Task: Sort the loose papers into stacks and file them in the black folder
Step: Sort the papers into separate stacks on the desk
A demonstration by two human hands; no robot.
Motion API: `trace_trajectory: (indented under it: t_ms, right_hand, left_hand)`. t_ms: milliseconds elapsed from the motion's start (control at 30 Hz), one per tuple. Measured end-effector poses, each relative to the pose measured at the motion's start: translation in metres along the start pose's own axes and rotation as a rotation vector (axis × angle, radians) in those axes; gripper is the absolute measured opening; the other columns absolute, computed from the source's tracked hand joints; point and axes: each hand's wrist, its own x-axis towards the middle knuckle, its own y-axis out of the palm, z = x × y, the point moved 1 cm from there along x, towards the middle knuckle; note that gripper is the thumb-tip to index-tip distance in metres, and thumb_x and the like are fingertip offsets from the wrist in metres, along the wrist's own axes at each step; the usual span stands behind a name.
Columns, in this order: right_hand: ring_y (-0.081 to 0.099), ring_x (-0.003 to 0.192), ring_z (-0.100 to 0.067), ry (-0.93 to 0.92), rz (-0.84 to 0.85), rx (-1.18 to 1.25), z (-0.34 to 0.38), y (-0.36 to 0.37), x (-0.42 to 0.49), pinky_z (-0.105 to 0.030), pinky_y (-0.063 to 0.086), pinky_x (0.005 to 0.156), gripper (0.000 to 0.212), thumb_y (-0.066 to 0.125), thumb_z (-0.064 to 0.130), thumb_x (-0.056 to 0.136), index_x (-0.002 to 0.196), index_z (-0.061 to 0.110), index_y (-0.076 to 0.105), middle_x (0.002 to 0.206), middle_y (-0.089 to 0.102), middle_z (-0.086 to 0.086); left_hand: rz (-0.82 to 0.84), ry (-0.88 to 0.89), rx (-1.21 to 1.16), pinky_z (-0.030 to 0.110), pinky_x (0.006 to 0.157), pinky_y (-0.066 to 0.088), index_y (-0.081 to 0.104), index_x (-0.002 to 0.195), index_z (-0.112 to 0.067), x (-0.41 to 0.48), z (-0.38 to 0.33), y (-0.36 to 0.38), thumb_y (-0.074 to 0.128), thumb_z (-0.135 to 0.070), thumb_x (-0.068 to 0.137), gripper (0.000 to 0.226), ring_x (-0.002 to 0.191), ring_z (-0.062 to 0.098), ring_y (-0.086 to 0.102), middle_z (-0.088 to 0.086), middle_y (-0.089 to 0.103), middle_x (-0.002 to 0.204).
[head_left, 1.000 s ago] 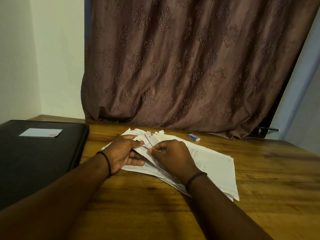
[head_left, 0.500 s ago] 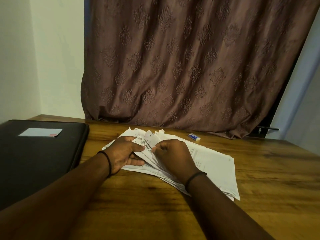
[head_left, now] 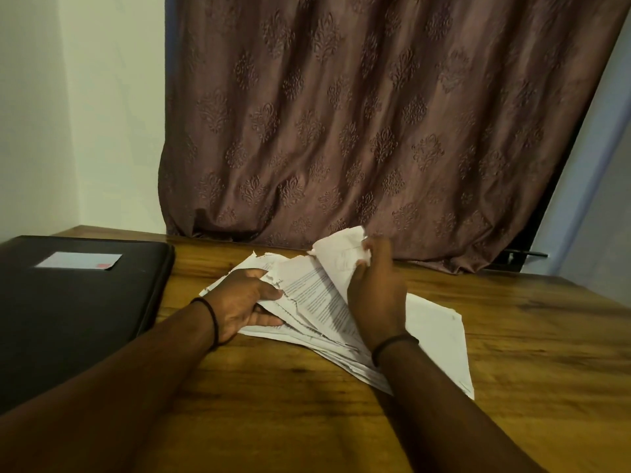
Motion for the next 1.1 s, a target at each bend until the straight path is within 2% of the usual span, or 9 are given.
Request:
trace_trajectory:
  t_ms: [100, 200, 267, 367, 600, 667, 833, 1000, 1100]
  right_hand:
    - [0.063, 0.098, -0.025, -0.067, -0.122, 0.104, 0.003, -0.006, -0.002, -0.033, 0.056, 0.079, 0.047, 0.054, 0.013, 0.097, 0.139, 0.028, 0.041, 0.116, 0.065, -0.008]
    - [0.061, 0.103, -0.027, -0.191, -0.151, 0.105, 0.004, -0.003, -0.004, -0.044, 0.058, 0.085, 0.032, 0.057, 0.002, 0.093, 0.119, 0.019, 0.062, 0.119, 0.063, -0.011]
    - [0.06, 0.104, -0.029, -0.214, -0.069, 0.059, 0.004, 0.002, -0.005, -0.041, 0.055, 0.092, 0.027, 0.055, -0.001, 0.092, 0.107, 0.015, 0.071, 0.117, 0.062, -0.013]
    - [0.059, 0.108, -0.025, -0.261, 0.162, -0.049, 0.006, 0.008, -0.007, -0.029, 0.045, 0.097, 0.033, 0.05, 0.002, 0.095, 0.116, 0.015, 0.072, 0.123, 0.063, -0.01]
    - [0.055, 0.106, -0.013, -0.367, 0.518, -0.227, 0.012, 0.019, -0.015, -0.028, 0.048, 0.089, 0.049, 0.059, 0.053, 0.09, 0.13, 0.025, 0.063, 0.124, 0.06, 0.001]
    - [0.054, 0.101, -0.013, -0.387, 0.56, -0.296, 0.013, 0.019, -0.016, -0.029, 0.05, 0.084, 0.053, 0.062, 0.056, 0.087, 0.13, 0.025, 0.061, 0.12, 0.06, 0.002]
    - [0.06, 0.097, -0.017, -0.414, 0.504, -0.363, 0.013, 0.019, -0.013, -0.027, 0.051, 0.088, 0.033, 0.055, 0.031, 0.096, 0.125, 0.019, 0.066, 0.116, 0.065, -0.005]
    - [0.065, 0.094, -0.019, -0.262, 0.329, -0.374, 0.012, 0.014, -0.005, -0.031, 0.052, 0.091, 0.025, 0.053, 0.027, 0.099, 0.115, 0.015, 0.067, 0.113, 0.069, -0.005]
    - [0.066, 0.101, -0.021, -0.2, 0.189, -0.306, 0.009, 0.009, -0.004, -0.033, 0.051, 0.093, 0.03, 0.057, 0.021, 0.098, 0.128, 0.018, 0.056, 0.121, 0.067, -0.005]
  left_hand:
    - [0.009, -0.001, -0.007, 0.041, 0.067, 0.062, 0.057, 0.122, -0.009, 0.0, 0.0, 0.001, 0.053, 0.007, 0.093, 0.033, 0.084, 0.024, 0.074, 0.007, 0.074, 0.104]
    - [0.013, 0.002, -0.003, 0.04, 0.066, 0.062, 0.054, 0.128, -0.01, 0.001, 0.0, 0.001, 0.053, 0.007, 0.093, 0.039, 0.086, 0.024, 0.074, 0.007, 0.072, 0.111]
    - [0.015, 0.003, 0.0, 0.04, 0.066, 0.062, 0.054, 0.13, -0.01, 0.0, 0.0, 0.0, 0.053, 0.007, 0.093, 0.04, 0.087, 0.025, 0.074, 0.008, 0.072, 0.112]
    - [0.017, 0.002, 0.003, 0.038, 0.063, 0.062, 0.056, 0.129, -0.009, 0.0, 0.0, 0.0, 0.052, 0.007, 0.093, 0.039, 0.088, 0.026, 0.074, 0.008, 0.073, 0.109]
    - [-0.015, 0.0, -0.004, 0.037, 0.057, 0.06, 0.041, 0.144, -0.011, 0.001, 0.0, 0.0, 0.056, 0.008, 0.09, 0.059, 0.091, 0.029, 0.071, 0.012, 0.066, 0.121]
    - [-0.013, -0.006, 0.002, 0.037, 0.059, 0.06, 0.041, 0.144, -0.011, 0.002, 0.0, -0.001, 0.056, 0.008, 0.09, 0.059, 0.092, 0.03, 0.071, 0.012, 0.065, 0.122]
    - [-0.014, -0.01, 0.015, 0.036, 0.057, 0.06, 0.045, 0.141, -0.011, 0.001, 0.0, 0.0, 0.054, 0.007, 0.092, 0.054, 0.09, 0.029, 0.072, 0.013, 0.07, 0.113]
    - [-0.003, -0.009, 0.027, 0.039, 0.063, 0.062, 0.05, 0.135, -0.011, -0.002, -0.001, 0.002, 0.052, 0.006, 0.094, 0.045, 0.092, 0.029, 0.071, 0.011, 0.069, 0.116]
    - [0.0, 0.004, 0.033, 0.041, 0.069, 0.062, 0.054, 0.125, -0.012, -0.003, -0.002, 0.002, 0.051, 0.005, 0.095, 0.034, 0.091, 0.027, 0.072, 0.009, 0.07, 0.112]
